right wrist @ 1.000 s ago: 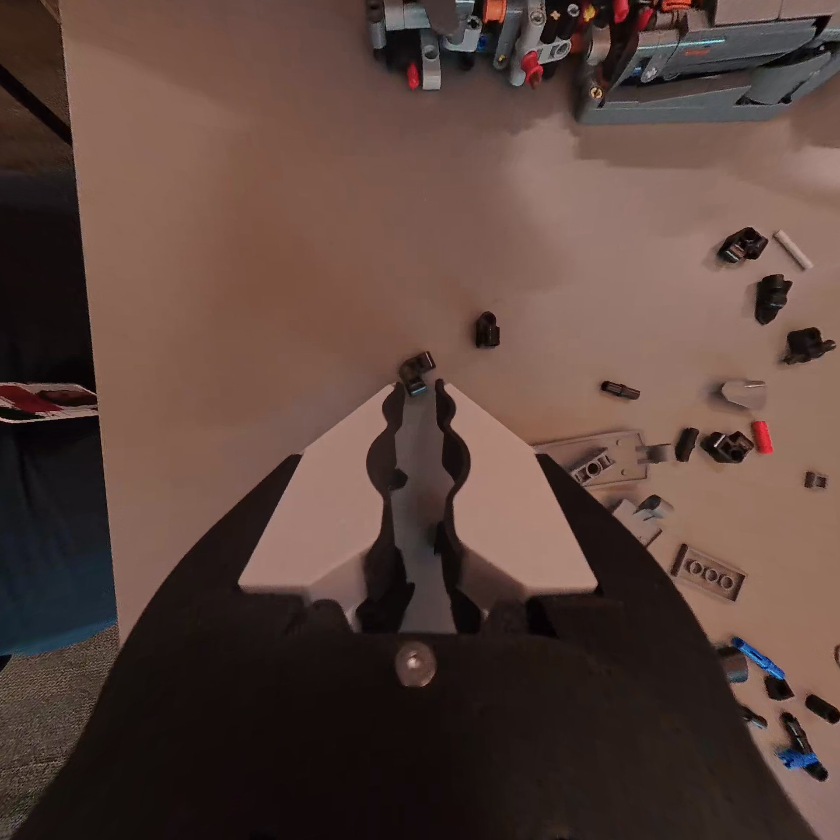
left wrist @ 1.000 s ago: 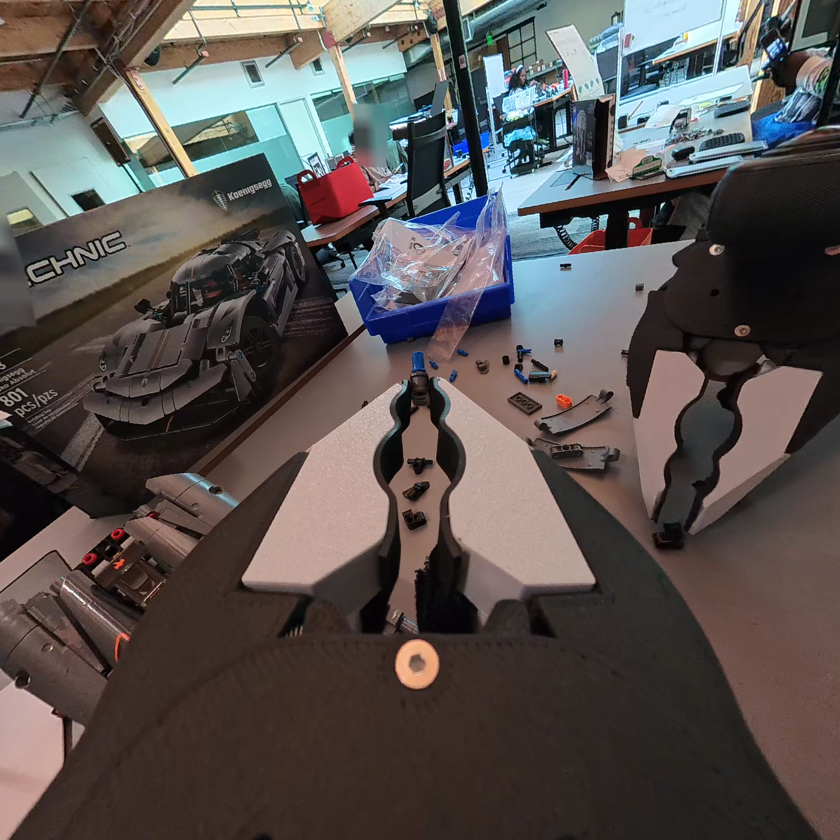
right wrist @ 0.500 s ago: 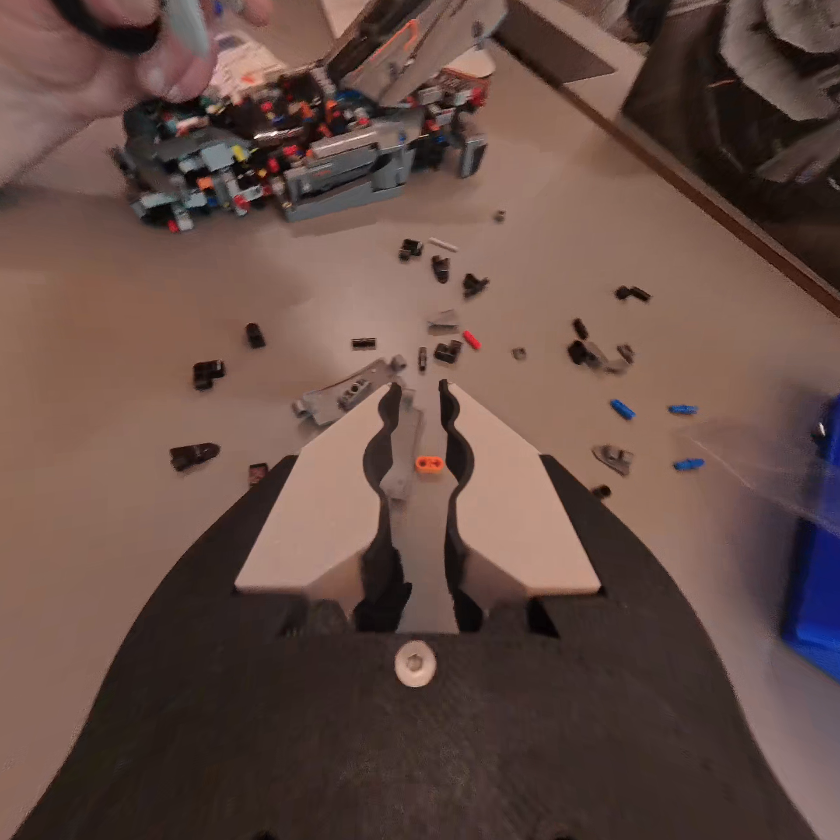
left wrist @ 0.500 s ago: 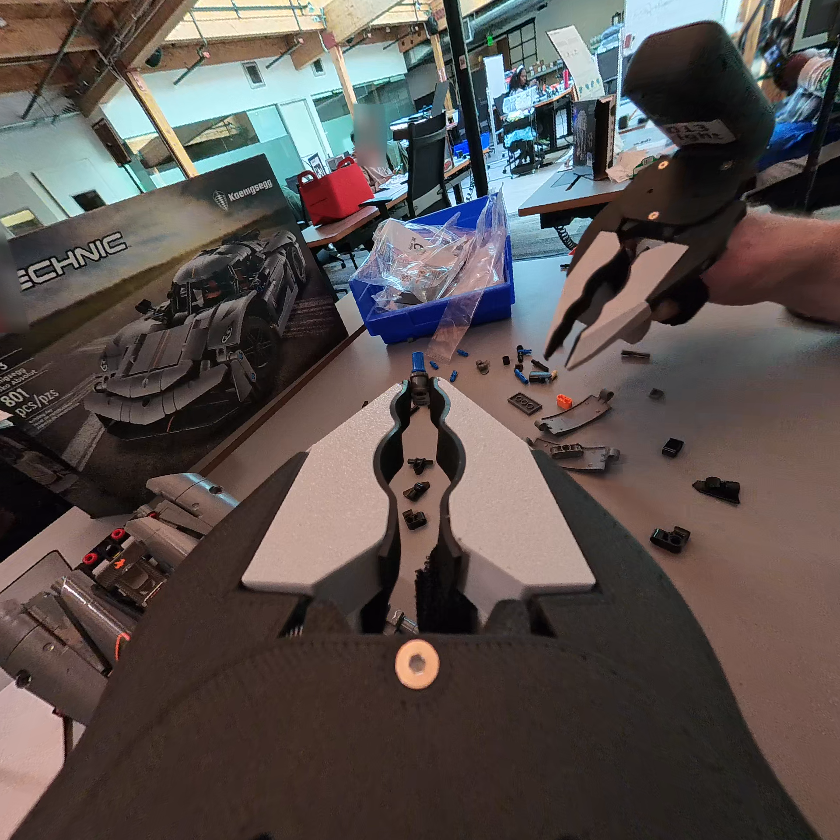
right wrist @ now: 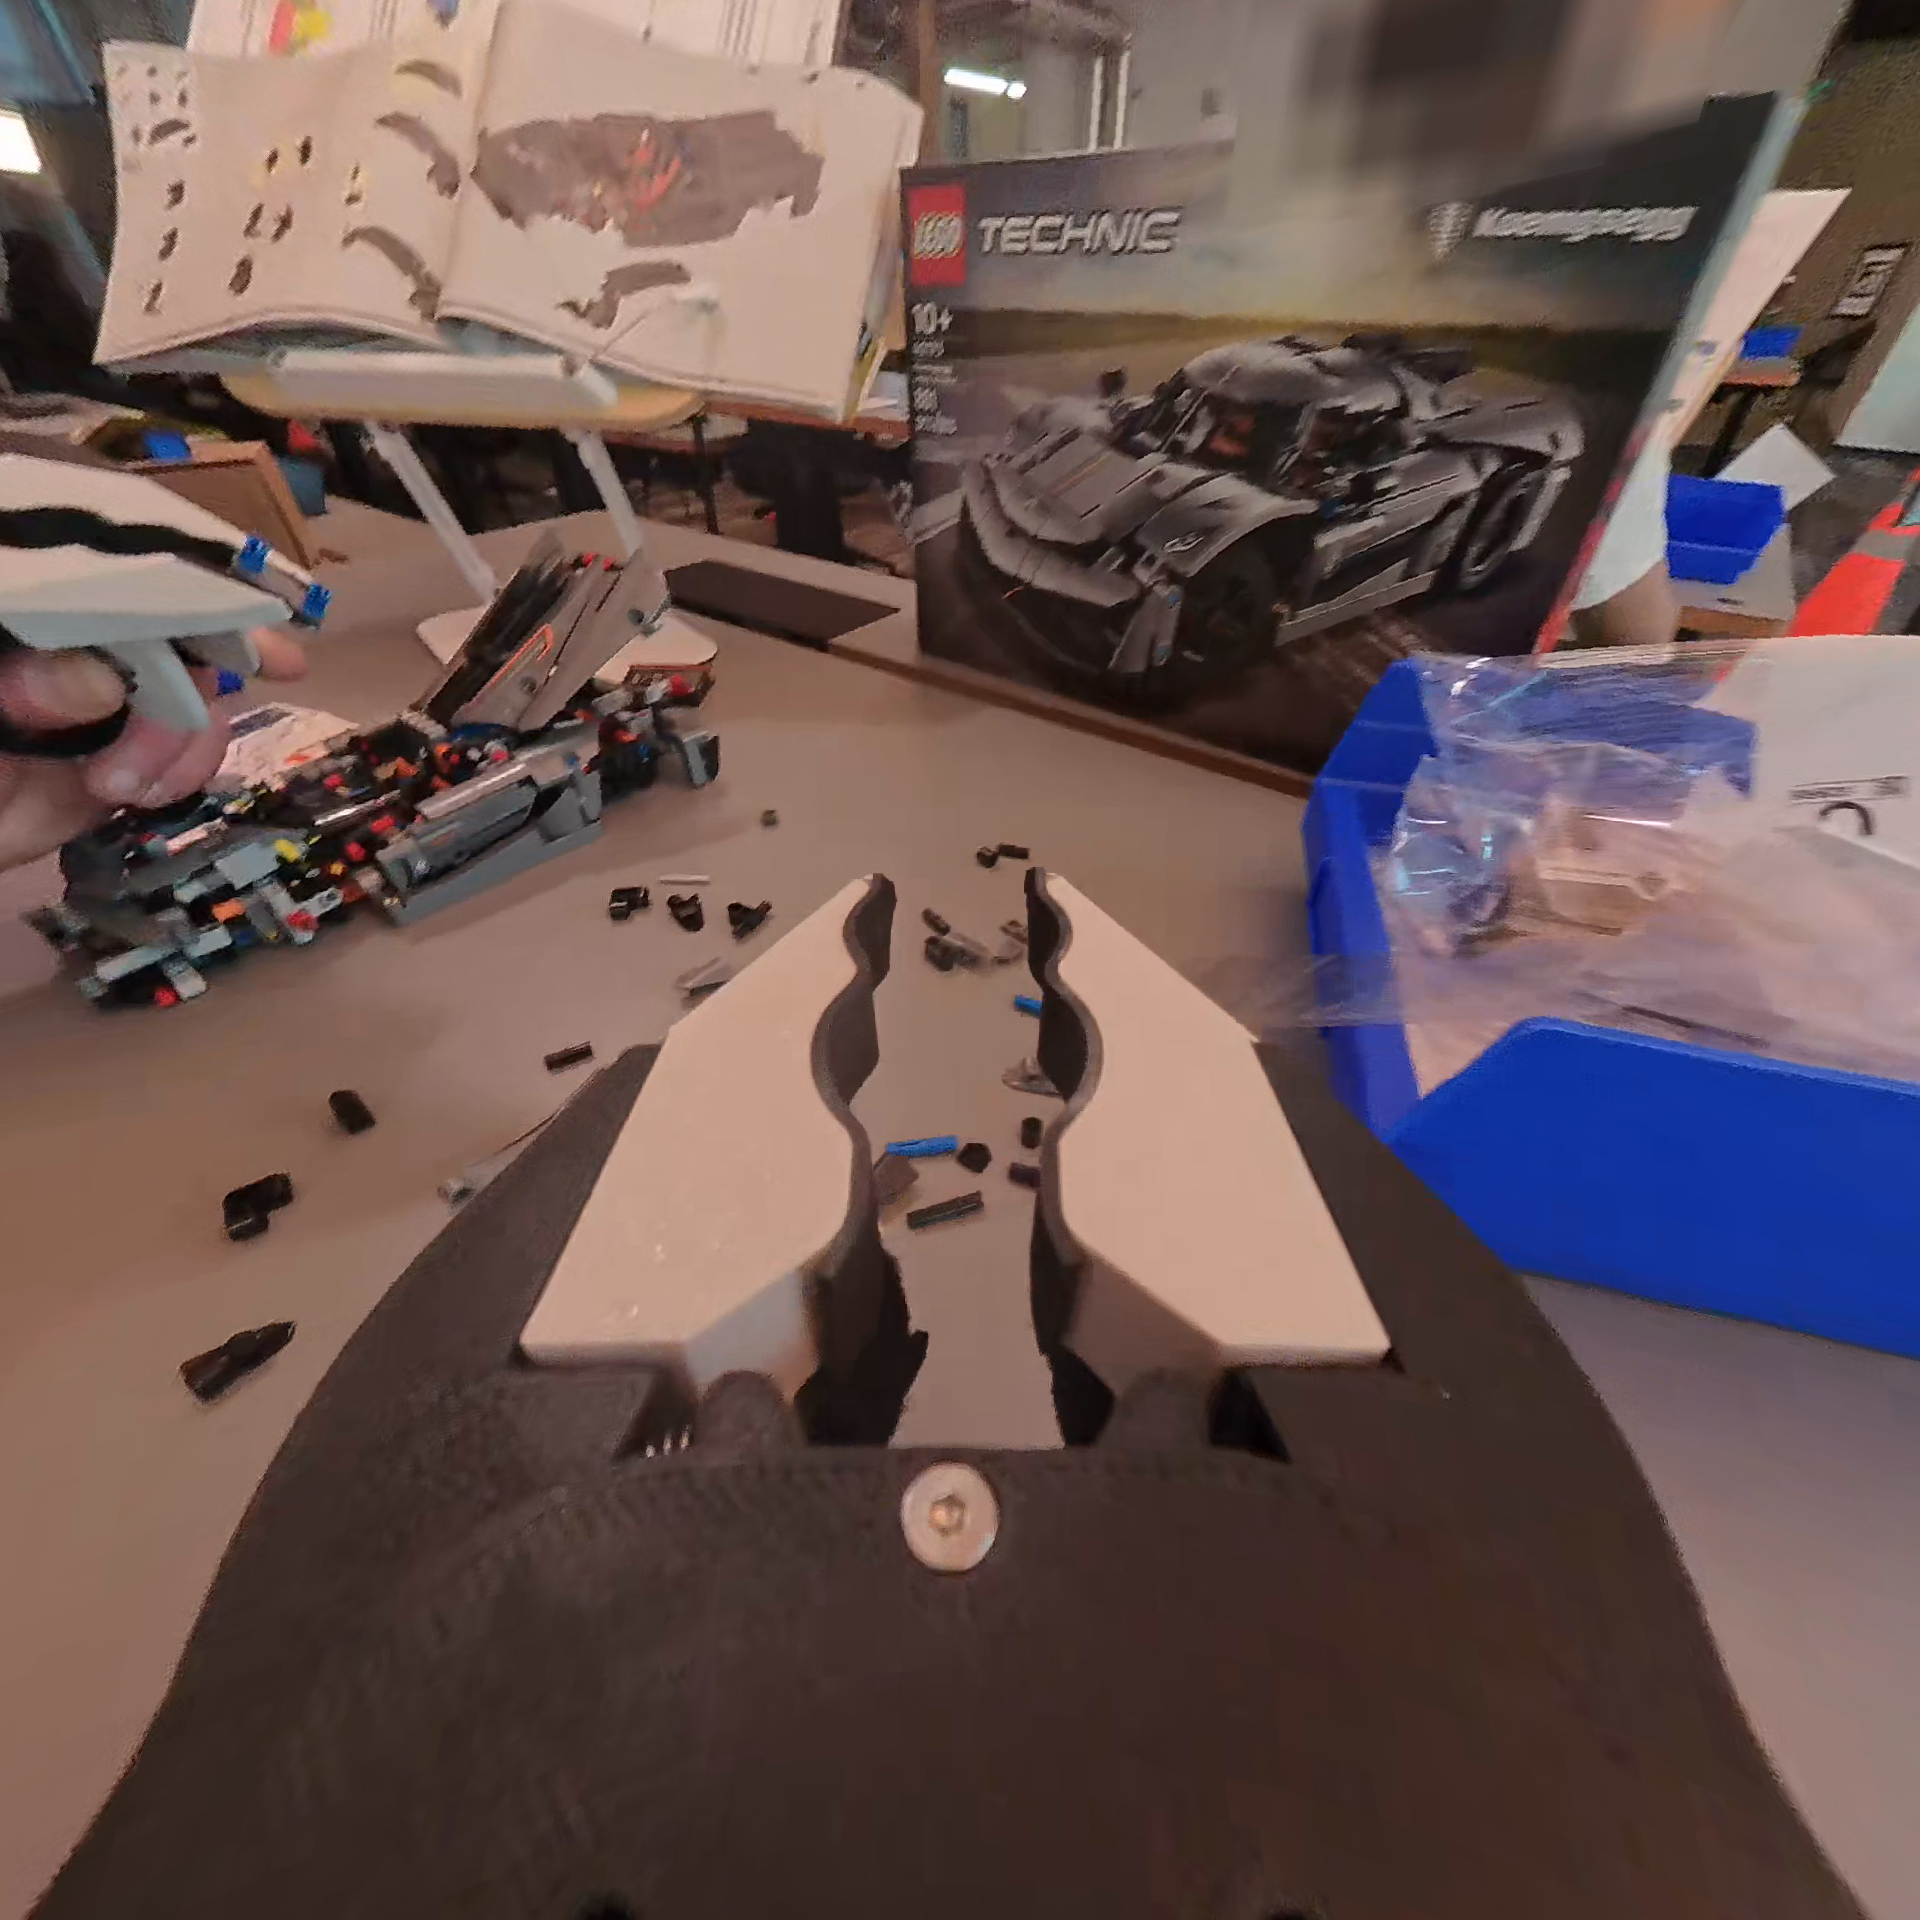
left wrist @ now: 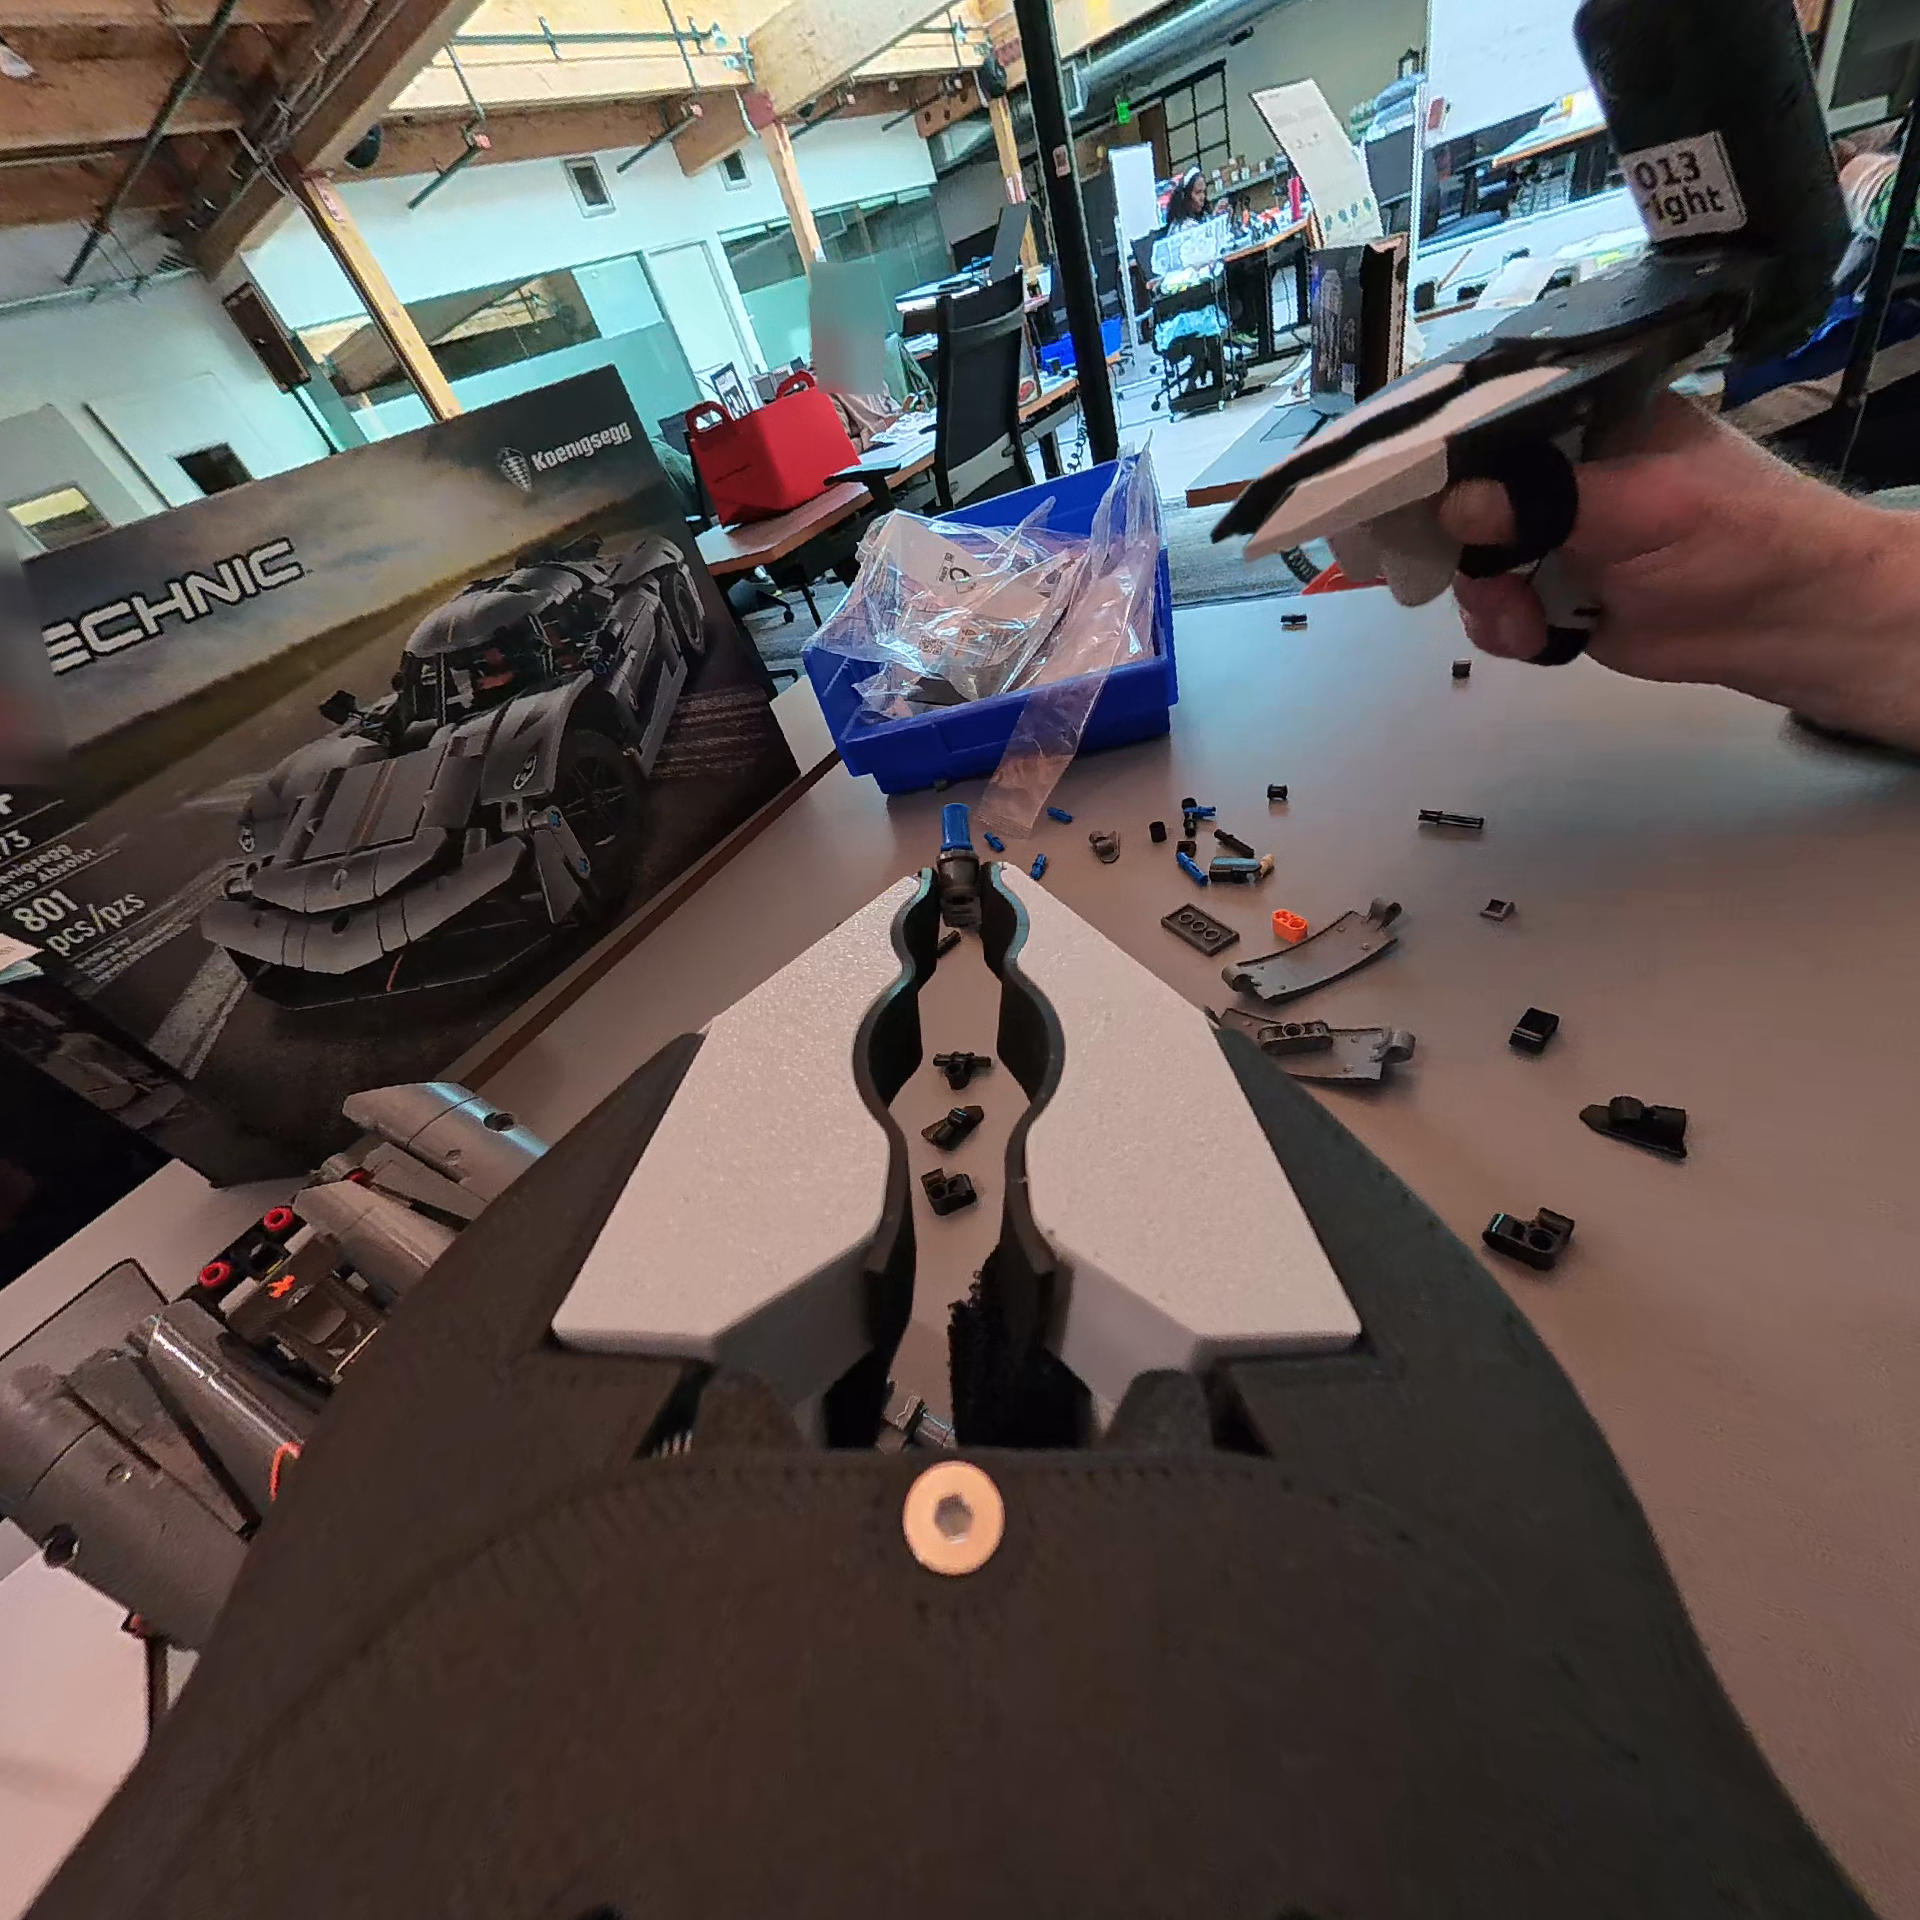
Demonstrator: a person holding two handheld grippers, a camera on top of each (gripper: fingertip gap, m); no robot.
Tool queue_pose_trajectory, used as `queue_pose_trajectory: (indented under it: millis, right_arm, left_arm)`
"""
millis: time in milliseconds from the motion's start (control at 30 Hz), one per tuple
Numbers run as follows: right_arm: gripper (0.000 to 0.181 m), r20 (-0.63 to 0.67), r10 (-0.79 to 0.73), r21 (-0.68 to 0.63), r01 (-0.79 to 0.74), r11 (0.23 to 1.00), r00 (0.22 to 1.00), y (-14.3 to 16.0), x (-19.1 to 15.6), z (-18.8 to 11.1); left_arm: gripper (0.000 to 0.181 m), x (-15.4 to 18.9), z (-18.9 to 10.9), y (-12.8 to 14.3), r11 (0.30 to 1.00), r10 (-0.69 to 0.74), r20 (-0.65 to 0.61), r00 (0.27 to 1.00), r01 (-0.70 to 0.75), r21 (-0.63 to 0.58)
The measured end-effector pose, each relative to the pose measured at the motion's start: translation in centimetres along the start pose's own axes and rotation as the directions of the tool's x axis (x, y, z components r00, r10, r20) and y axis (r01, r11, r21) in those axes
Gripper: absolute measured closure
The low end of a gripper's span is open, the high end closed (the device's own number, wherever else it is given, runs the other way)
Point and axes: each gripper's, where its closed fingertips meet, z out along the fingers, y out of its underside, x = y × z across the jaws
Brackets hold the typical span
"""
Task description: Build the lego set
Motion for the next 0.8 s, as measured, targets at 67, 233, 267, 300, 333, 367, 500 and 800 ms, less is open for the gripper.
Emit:
queue_pose_trajectory:
  millis: [67,233,267,300,333,367,500,800]
  right_arm:
    - [0.157,-0.032,0.013,0.027,-0.012,1.000,0.999,-0.3,0.9,-0.5]
    - [0.156,-0.055,0.032,0.032,-0.030,0.999,0.998,-0.2,1.7,-0.7]
    - [0.156,-0.060,0.023,0.025,-0.021,0.999,0.998,-0.1,1.7,-0.7]
    - [0.156,-0.061,0.018,0.016,-0.017,1.000,0.998,0.0,1.7,-0.6]
    - [0.156,-0.059,0.016,0.011,-0.015,1.000,0.998,0.1,1.6,-0.5]
    - [0.156,-0.056,0.014,0.005,-0.014,1.000,0.998,0.2,1.5,-0.4]
    - [0.156,-0.055,0.011,-0.007,-0.011,1.000,0.998,0.4,1.5,-0.3]
    - [0.157,-0.066,-0.029,-0.039,0.027,0.999,0.997,0.9,1.4,0.0]
  left_arm:
    - [0.176,0.1,0.1,0.1,1.000,0.002,-0.003,1.000,-0.002,-0.003]
    - [0.176,0.2,0.1,0.1,1.000,0.004,-0.004,1.000,-0.004,-0.004]
    - [0.176,0.1,0.1,0.0,1.000,0.004,-0.003,1.000,-0.004,-0.003]
    - [0.176,0.1,0.1,0.0,1.000,0.003,-0.002,1.000,-0.003,-0.002]
    - [0.176,0.1,0.1,0.0,1.000,0.002,-0.002,1.000,-0.002,-0.002]
    - [0.176,0.1,0.1,0.1,1.000,0.002,-0.002,1.000,-0.002,-0.002]
    - [0.176,0.2,0.2,0.1,1.000,0.004,-0.006,1.000,-0.004,-0.005]
    - [0.176,0.4,0.3,0.2,1.000,0.009,-0.011,1.000,-0.009,-0.010]
